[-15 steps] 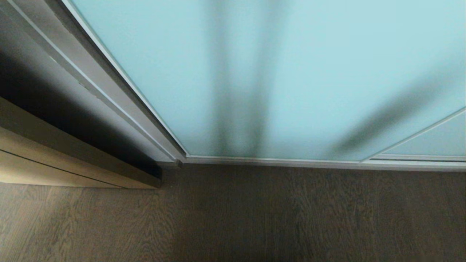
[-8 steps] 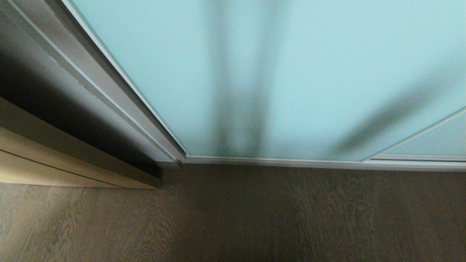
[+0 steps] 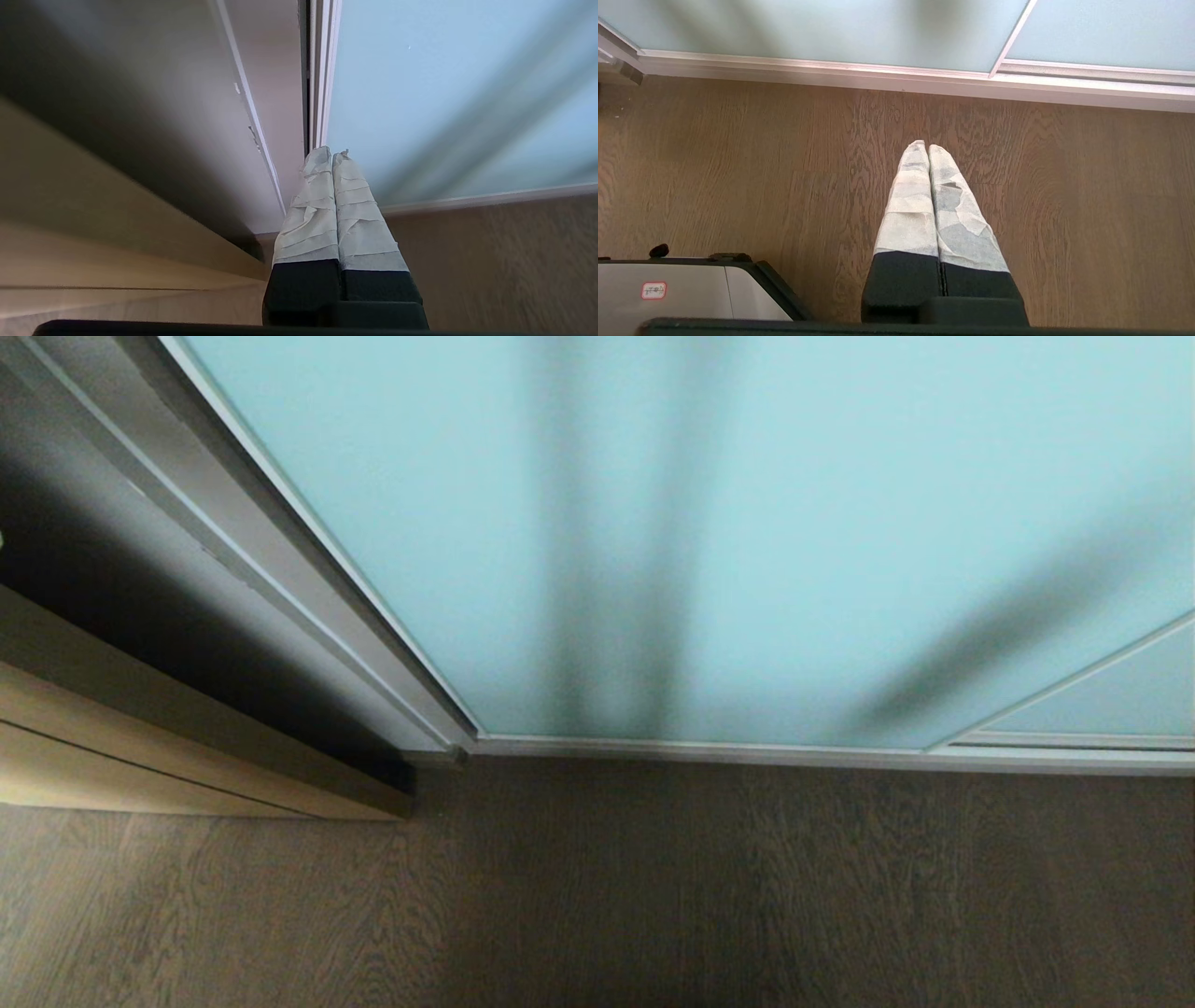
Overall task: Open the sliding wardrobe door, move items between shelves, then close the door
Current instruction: Open the door
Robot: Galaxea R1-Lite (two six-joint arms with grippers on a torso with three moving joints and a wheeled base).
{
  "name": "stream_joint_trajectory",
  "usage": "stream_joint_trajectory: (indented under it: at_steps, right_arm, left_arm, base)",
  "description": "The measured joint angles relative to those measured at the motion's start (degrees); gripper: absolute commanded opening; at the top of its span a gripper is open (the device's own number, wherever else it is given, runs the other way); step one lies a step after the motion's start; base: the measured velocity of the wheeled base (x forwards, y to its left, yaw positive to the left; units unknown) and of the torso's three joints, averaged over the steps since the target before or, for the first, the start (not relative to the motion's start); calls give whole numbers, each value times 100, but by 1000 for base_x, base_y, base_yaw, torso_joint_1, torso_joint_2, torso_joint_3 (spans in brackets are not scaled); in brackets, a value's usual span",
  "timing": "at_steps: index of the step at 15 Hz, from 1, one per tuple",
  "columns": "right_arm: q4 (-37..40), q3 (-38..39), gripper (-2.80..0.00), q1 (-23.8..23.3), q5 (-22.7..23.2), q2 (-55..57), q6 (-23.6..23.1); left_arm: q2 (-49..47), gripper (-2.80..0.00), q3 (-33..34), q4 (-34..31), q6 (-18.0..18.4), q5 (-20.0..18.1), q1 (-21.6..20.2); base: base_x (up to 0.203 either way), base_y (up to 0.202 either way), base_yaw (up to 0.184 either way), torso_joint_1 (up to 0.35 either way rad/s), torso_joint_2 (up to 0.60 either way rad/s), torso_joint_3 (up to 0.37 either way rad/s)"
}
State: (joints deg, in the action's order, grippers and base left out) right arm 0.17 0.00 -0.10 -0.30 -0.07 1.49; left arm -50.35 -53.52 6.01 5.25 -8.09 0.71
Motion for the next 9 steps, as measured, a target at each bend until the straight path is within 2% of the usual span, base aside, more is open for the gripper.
stream_joint_trajectory:
  at_steps: [5, 9]
  right_arm:
    - [-2, 0, -280, 0, 0, 0, 0]
    - [1, 0, -280, 0, 1, 0, 0]
  left_arm:
    - [-732, -280, -378, 101, 0, -6, 6]
    - [-1235, -280, -551, 746, -19, 38, 9]
  base:
    - [0, 0, 0, 0, 0, 0]
    - [0, 0, 0, 0, 0, 0]
